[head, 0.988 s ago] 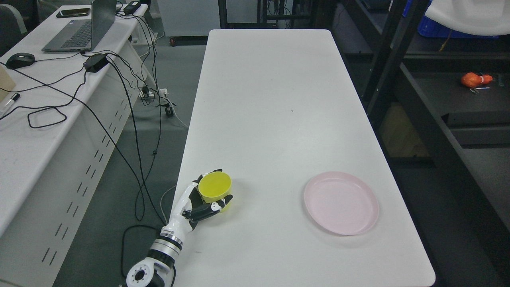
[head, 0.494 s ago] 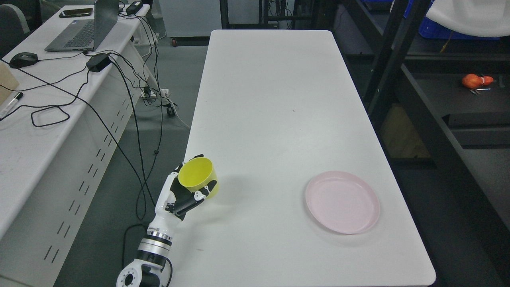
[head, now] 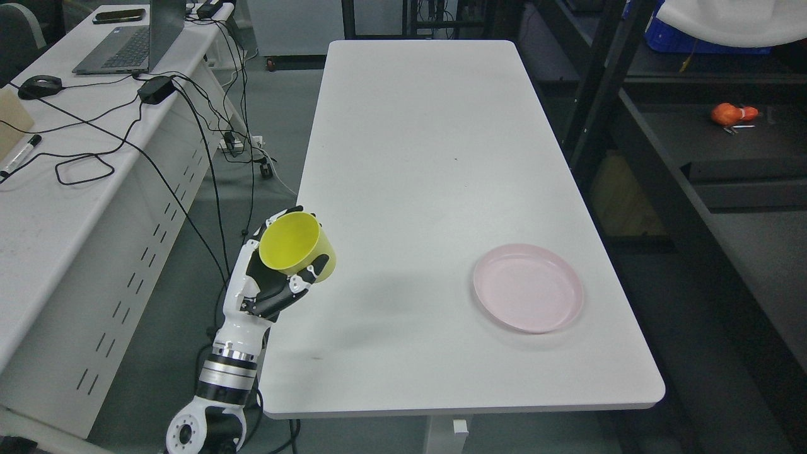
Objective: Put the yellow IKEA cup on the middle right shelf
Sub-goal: 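Hold the yellow cup in the left hand while turning toward the shelves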
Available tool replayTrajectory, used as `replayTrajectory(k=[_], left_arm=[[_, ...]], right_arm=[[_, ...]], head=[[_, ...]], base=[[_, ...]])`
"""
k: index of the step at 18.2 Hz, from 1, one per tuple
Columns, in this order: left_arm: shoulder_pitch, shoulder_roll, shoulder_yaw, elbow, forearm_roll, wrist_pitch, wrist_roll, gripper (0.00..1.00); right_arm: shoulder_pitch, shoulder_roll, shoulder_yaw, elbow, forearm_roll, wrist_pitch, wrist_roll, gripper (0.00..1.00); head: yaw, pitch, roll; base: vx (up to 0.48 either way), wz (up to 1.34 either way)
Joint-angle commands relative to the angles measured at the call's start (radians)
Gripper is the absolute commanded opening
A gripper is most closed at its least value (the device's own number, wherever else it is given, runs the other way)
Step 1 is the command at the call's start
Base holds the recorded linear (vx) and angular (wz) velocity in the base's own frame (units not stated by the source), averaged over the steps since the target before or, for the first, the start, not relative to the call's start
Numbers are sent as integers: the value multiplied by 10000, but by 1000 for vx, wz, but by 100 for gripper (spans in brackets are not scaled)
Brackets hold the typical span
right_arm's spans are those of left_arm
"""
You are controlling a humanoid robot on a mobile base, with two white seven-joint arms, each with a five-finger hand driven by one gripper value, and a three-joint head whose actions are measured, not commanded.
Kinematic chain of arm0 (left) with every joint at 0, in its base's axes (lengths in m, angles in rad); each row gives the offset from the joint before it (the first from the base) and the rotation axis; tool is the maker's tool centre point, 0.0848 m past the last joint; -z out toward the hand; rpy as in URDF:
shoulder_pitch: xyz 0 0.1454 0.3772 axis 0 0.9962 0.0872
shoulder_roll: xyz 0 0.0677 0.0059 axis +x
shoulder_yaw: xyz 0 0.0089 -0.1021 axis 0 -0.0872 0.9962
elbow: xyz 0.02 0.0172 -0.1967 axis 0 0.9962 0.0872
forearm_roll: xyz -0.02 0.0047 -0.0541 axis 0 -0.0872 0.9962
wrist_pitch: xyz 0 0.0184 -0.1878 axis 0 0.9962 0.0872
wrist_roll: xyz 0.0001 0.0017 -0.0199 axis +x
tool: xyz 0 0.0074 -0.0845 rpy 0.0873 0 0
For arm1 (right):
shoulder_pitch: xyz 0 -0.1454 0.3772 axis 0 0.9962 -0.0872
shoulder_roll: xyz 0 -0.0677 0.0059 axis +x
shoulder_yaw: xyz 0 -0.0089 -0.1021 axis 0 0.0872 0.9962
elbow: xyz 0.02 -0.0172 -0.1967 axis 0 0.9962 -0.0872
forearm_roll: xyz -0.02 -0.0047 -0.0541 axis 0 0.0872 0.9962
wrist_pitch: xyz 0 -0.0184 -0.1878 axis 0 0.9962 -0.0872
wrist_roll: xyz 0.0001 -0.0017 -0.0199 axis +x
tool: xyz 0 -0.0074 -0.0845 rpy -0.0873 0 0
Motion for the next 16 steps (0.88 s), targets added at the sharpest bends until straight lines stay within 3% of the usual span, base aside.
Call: replayTrajectory(k=[1, 16], left_arm=[[34, 175, -13, -1087, 37, 8, -5, 0], [111, 175, -151, -1072, 37, 23, -5, 0]], right_arm=[[138, -175, 169, 0, -245, 8, -8, 99], [138, -175, 169, 0, -245, 8, -8, 99]], head=[[0, 0, 0], [0, 0, 0]], base=[[-128, -83], [-241, -78]])
